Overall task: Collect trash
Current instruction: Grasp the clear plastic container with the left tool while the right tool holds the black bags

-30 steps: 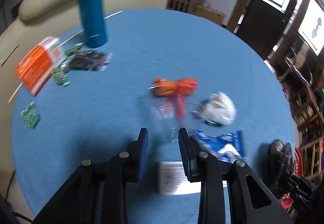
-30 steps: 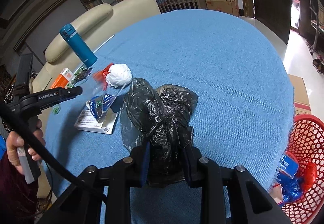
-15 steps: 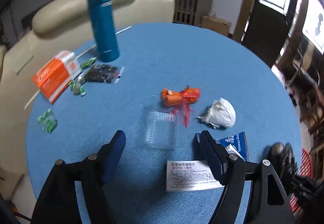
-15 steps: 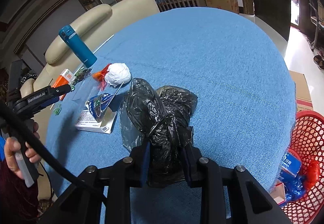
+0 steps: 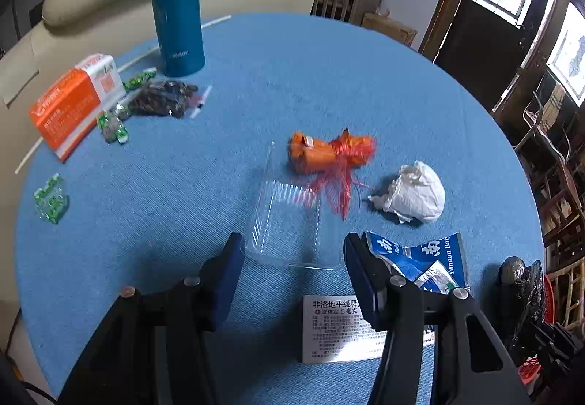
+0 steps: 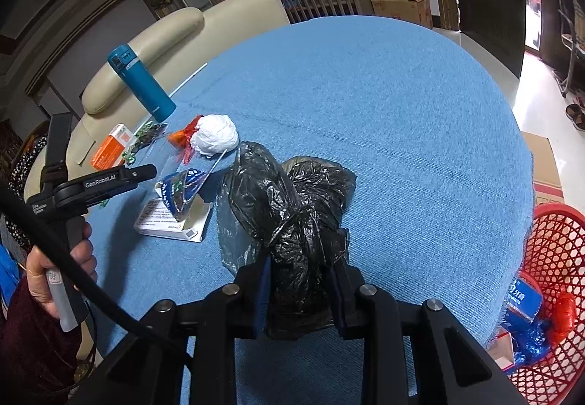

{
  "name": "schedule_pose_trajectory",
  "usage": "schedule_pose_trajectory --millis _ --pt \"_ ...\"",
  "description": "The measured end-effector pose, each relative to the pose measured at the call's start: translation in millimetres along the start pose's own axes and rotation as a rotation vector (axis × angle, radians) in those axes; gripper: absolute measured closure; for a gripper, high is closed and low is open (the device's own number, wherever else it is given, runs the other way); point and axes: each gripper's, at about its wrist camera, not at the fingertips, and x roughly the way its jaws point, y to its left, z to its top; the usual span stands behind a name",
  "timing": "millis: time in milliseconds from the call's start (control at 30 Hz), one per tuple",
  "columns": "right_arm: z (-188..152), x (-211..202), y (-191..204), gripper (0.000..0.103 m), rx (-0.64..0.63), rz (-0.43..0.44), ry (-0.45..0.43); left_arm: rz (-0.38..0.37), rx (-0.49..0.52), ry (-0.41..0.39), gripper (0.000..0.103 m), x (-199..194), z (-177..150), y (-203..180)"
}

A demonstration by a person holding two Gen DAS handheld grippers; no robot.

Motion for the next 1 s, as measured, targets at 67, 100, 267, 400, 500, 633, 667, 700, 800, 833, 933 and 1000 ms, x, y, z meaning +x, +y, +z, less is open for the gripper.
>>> schedule_pose_trajectory --millis 67,100,267,400,500,633,667,700,800,833,933,1000 --pt "-1 -2 1 0.074 -0.011 0.002 -0.004 -0.002 0.001 -0.016 0.046 -6 0 -1" --pt "-1 -3 3 0.074 -0.017 0.002 -0.008 -0.003 0.001 -0.023 0.046 -10 -1 -1" --pt "0 -14 8 0.074 -0.04 0.011 -0.035 0.014 0.019 -0.078 0.046 -45 -11 -6" --pt "0 -29 14 0.074 -0.066 0.026 -0.065 0.034 0.047 -0.11 0.046 -71 -24 -14" --pt "-4 -42 20 0.074 -0.096 0.03 -0.089 0.049 0.069 -0.14 0.046 -91 -32 -23" --pt "-9 -58 26 0.074 -0.126 0.038 -0.115 0.073 0.102 -0.168 0.046 -111 -38 -35" --pt "-10 -63 28 0.074 -0.131 0.04 -0.122 0.08 0.115 -0.176 0.046 -115 -39 -39" --pt "-11 -67 28 0.074 -0.135 0.041 -0.13 0.087 0.125 -0.181 0.046 -120 -41 -42" --pt "-13 -81 30 0.074 -0.141 0.044 -0.154 0.108 0.156 -0.201 0.046 -132 -46 -54" --pt "-13 -85 30 0.074 -0.143 0.043 -0.163 0.112 0.166 -0.208 0.046 -136 -47 -57" --pt "-15 -98 30 0.074 -0.146 0.038 -0.188 0.113 0.189 -0.219 0.046 -145 -51 -67" --pt "-16 -106 28 0.074 -0.143 0.038 -0.2 0.114 0.205 -0.228 0.046 -149 -53 -73"
